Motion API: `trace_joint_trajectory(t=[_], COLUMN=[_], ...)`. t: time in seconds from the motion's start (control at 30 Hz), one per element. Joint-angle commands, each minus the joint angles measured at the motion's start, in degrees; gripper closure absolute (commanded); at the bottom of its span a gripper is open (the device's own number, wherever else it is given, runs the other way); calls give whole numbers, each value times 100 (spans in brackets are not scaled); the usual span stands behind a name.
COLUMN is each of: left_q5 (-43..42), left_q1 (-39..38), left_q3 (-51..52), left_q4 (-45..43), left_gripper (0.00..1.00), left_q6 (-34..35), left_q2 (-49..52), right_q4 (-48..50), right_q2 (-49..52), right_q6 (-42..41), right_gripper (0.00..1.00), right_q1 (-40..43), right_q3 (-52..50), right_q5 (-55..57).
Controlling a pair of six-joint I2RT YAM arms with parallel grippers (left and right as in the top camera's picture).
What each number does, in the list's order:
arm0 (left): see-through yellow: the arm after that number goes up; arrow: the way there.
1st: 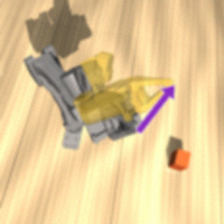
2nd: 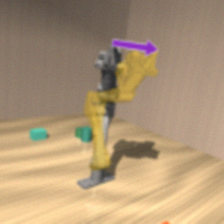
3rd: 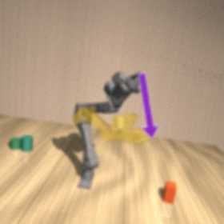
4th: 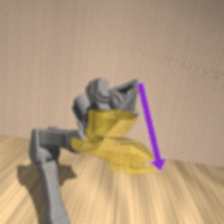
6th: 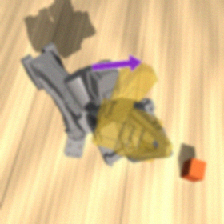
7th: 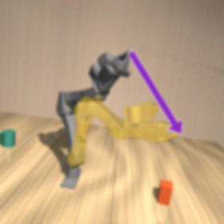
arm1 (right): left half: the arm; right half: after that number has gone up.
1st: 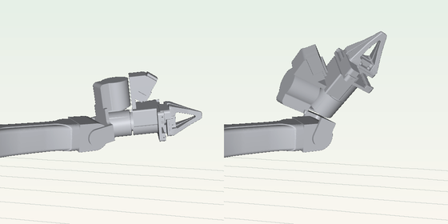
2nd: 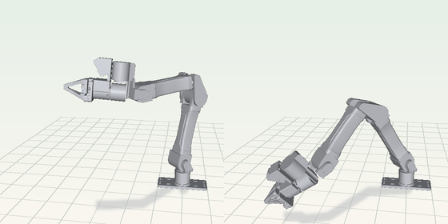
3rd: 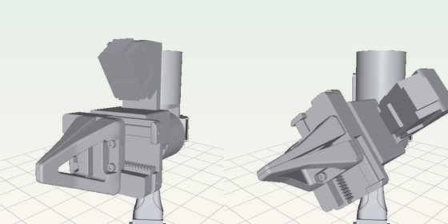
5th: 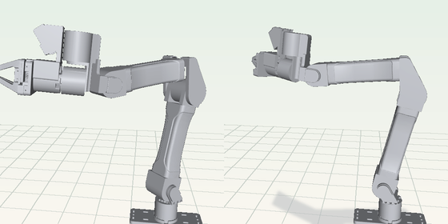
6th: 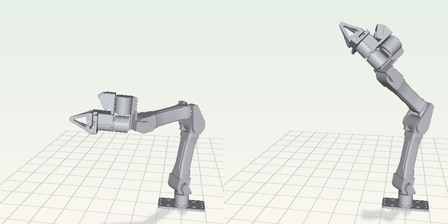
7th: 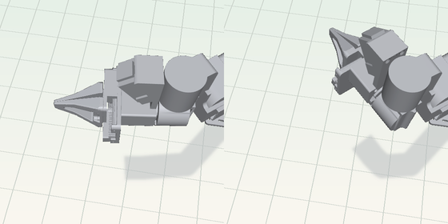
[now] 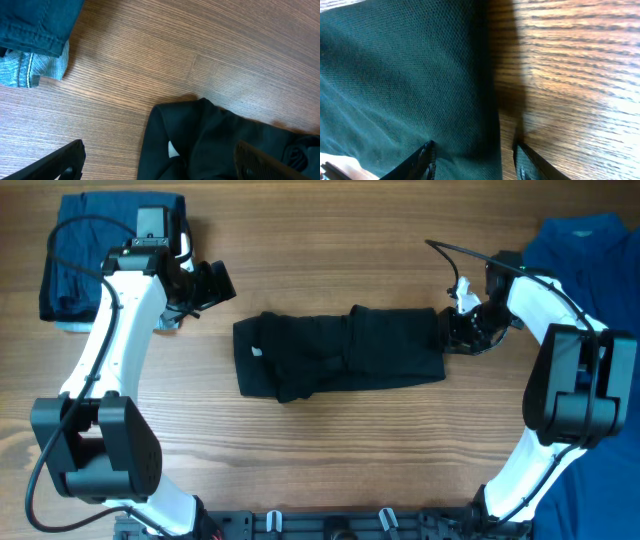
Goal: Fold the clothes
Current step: 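Move the right gripper back to the strip's right end and grasp it, then lift the right end and fold it leftward onto the bundle with the right gripper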
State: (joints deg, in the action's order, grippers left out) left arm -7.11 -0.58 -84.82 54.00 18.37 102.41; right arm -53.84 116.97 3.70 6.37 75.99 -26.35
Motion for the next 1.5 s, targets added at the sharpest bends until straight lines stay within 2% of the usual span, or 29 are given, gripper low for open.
trace_joint_trajectory(t=[0.0,0.2,0.33,0.37,0.4,0.43,0.47,0.67,0.93,1.1,1.23,1.47], left_q5=[57,57,57,57,57,57,57,57,223,232,232,232], left_q1=[7,7,7,7,7,7,7,7,7,7,7,7], left_q3=[-63,-63,-63,-63,-63,-63,-63,-63,-63,-63,-63,-63], left_q4=[9,9,11,13,26,31,31,28,26,26,26,22], left_gripper=[6,5,6,5,6,6,5,5,5,5,5,4], left_q6=[7,7,7,7,7,7,7,7,9,9,9,7], left_q2=[-125,-125,-125,-125,-125,-125,-125,-125,-125,-125,-125,-125], right_q4=[94,238,966,1106,1123,1115,1078,433,-540,-1047,-1617,-2581], right_q2=[81,83,83,83,83,68,63,-138,-146,-149,-149,-149], right_q6=[-192,-284,-542,-538,-540,-542,-540,-518,-374,-358,-98,-103], right_gripper=[46,45,46,53,66,83,96,96,96,96,96,96], right_q1=[-20,-20,-20,-20,-20,-17,-17,214,1246,1762,1792,1451], right_q3=[-74,-164,-737,-831,-828,-809,-778,20,1110,1733,2452,3359], right_q5=[-245,-251,-249,-295,-343,-378,-376,-328,588,686,708,697])
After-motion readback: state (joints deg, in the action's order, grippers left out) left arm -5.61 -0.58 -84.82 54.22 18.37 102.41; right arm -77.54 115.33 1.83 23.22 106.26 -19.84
